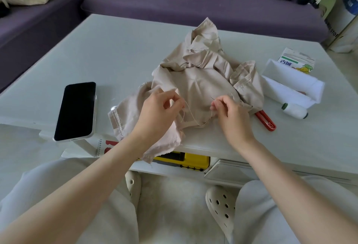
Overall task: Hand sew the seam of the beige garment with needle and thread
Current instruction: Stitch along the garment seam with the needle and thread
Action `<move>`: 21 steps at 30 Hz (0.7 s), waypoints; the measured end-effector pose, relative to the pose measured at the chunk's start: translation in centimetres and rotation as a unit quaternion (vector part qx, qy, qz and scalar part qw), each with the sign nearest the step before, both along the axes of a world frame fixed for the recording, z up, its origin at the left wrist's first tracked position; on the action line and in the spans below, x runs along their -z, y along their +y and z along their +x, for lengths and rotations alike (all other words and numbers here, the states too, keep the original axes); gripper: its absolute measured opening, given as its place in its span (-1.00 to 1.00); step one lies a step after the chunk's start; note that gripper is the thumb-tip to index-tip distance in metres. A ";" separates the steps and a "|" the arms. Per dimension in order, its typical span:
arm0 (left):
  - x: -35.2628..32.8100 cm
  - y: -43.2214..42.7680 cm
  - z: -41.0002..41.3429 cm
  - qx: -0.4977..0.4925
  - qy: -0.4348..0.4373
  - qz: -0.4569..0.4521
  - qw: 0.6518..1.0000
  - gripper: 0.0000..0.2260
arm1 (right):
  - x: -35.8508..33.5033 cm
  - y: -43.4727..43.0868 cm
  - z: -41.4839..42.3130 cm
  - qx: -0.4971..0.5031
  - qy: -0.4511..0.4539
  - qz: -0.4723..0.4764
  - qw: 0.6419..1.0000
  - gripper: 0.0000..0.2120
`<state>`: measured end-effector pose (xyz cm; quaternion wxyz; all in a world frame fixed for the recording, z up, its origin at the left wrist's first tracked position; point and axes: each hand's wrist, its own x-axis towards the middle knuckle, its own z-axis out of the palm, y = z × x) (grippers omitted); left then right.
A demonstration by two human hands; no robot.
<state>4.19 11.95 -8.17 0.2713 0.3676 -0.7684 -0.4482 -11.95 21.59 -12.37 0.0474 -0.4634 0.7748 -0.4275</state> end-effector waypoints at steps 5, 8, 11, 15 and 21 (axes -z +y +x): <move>0.5 -0.2 0.2 0.007 0.014 0.059 0.998 -0.79 | -0.8 -0.1 0.6 -0.068 0.094 -0.081 0.990 -0.82; 1.1 -0.3 0.1 0.007 0.007 0.086 0.996 -0.82 | -0.9 0.0 1.6 -0.172 0.072 -0.014 0.982 -0.78; 1.7 -0.1 -0.1 0.024 -0.025 0.095 0.995 -0.90 | 0.2 0.0 2.1 -0.223 0.100 0.086 0.966 -0.80; 1.9 0.4 -0.3 0.059 -0.089 0.034 0.994 -0.93 | 0.5 -0.1 1.3 -0.192 0.094 0.101 0.972 -0.78; 2.5 0.2 -0.1 0.127 -0.193 -0.081 0.970 -0.96 | 0.1 0.3 0.0 -0.136 0.126 0.118 0.976 -0.82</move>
